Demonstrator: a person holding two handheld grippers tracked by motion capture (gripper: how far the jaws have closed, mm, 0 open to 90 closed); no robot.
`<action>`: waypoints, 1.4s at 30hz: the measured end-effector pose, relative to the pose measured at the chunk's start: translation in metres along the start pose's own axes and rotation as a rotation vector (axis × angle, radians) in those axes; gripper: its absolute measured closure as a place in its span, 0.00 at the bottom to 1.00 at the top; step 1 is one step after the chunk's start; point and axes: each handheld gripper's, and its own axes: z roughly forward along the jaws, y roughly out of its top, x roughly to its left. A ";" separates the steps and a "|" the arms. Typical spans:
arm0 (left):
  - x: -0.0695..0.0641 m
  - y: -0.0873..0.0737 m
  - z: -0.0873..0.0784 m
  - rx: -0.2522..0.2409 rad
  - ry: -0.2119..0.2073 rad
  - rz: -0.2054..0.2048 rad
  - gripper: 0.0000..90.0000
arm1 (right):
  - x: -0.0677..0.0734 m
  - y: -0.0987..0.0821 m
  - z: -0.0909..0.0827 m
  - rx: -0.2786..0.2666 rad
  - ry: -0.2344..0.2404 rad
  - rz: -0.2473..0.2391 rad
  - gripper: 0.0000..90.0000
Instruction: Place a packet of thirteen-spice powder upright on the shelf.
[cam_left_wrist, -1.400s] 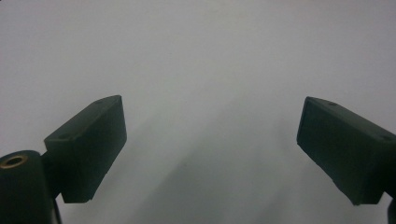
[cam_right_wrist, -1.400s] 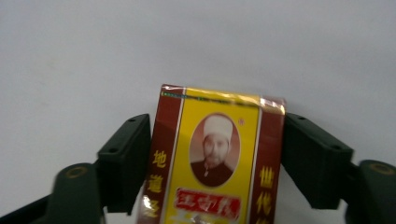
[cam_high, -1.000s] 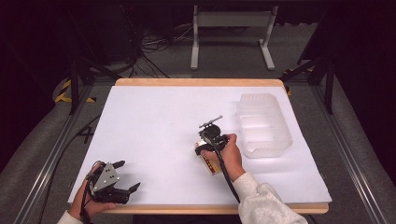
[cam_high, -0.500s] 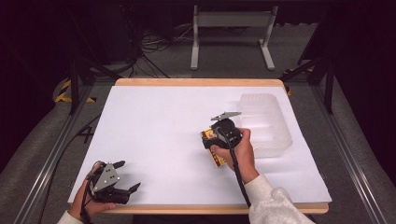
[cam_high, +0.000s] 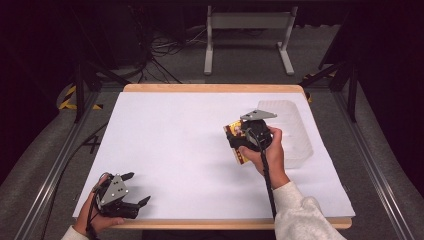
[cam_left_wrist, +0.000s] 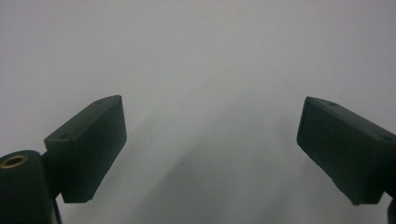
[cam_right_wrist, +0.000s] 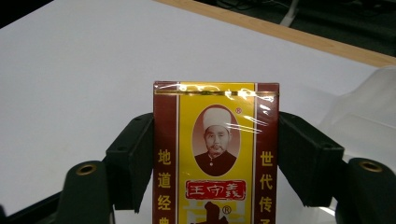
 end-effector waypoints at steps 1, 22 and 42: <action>0.000 0.000 0.000 0.000 0.000 0.002 0.10 | -0.003 0.000 0.000 -0.006 -0.012 0.001 0.36; 0.000 0.000 0.001 0.007 -0.004 0.009 0.10 | -0.058 -0.001 -0.018 -0.097 -0.103 0.054 0.36; -0.001 0.001 0.002 0.008 -0.005 0.006 0.10 | -0.101 -0.027 -0.028 -0.134 -0.172 0.105 0.36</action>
